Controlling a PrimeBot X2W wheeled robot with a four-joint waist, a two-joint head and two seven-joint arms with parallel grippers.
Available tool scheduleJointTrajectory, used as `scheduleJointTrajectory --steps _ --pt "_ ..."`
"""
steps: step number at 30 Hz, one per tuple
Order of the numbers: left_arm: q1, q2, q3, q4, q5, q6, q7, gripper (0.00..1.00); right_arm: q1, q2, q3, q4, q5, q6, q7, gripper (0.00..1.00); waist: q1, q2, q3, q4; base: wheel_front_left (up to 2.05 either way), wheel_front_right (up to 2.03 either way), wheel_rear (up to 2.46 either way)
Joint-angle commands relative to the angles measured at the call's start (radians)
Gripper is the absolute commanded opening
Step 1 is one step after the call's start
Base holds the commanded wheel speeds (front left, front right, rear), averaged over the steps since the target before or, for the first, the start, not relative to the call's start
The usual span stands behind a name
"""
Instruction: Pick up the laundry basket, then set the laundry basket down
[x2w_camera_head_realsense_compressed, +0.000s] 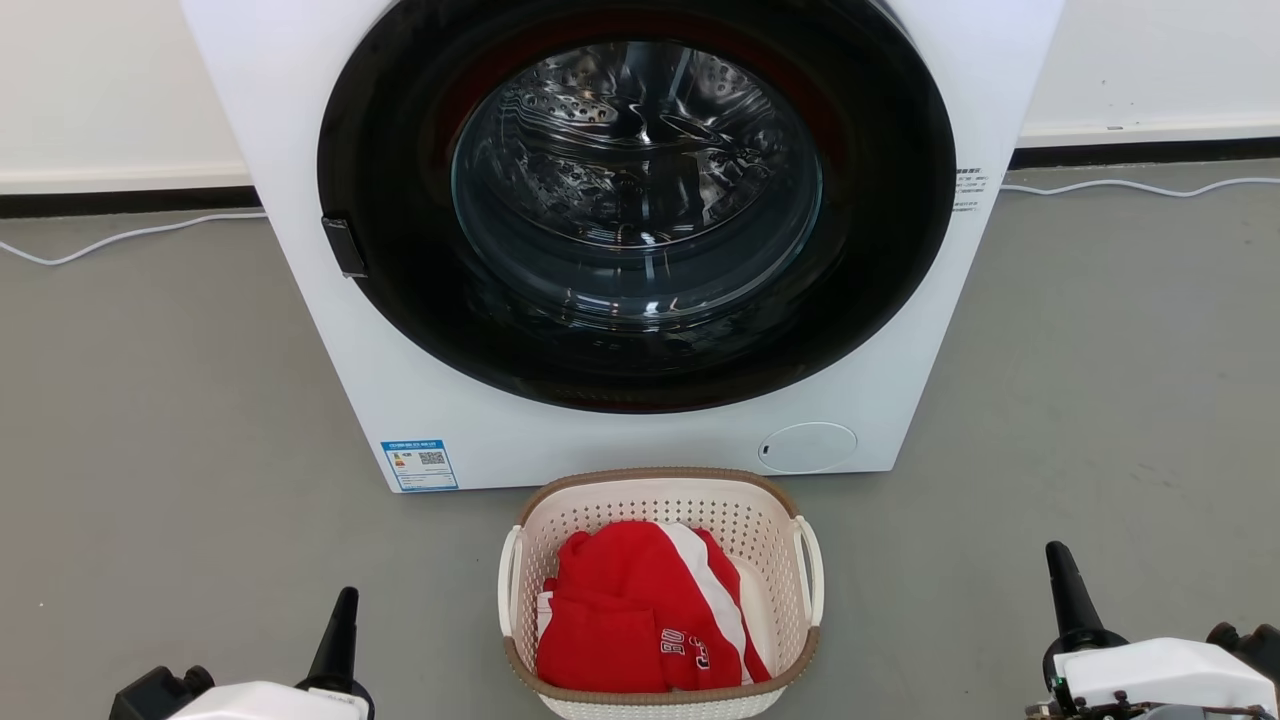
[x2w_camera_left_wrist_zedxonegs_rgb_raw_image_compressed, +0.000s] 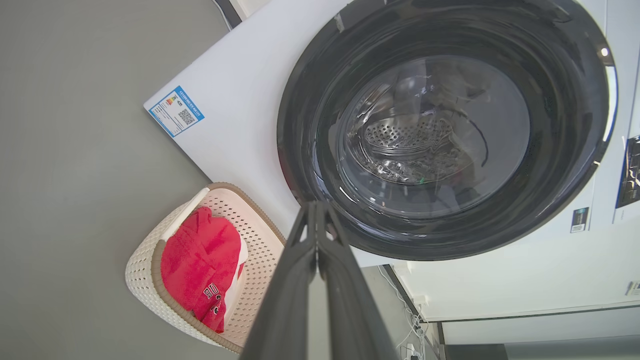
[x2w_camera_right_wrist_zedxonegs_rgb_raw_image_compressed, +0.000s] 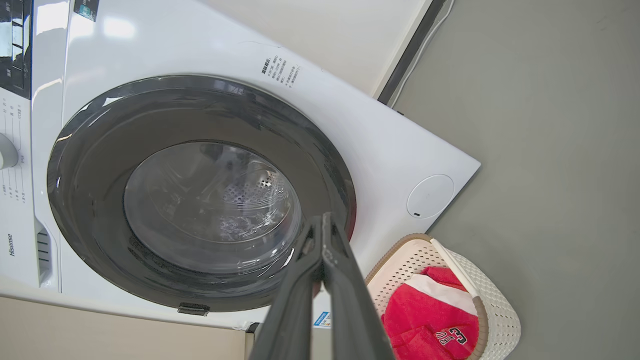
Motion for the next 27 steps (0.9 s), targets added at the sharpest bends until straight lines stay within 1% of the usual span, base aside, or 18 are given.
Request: scheduleJointTrajectory --steps 1,27 --pt "-0.067 0.003 0.027 -0.032 -0.038 -0.013 0.01 0.0 -0.055 -0.005 0.014 -0.037 0.042 0.005 0.016 0.0 0.0 -0.0001 0.0 0.0 0.0 0.0 0.0" --pt "-0.096 -0.005 0.053 -0.064 -0.3 -0.03 0.083 0.0 -0.071 -0.001 0.01 -0.069 0.337 0.006 0.088 0.0 0.0 -0.0001 0.003 -0.002 0.0 0.0 0.0"
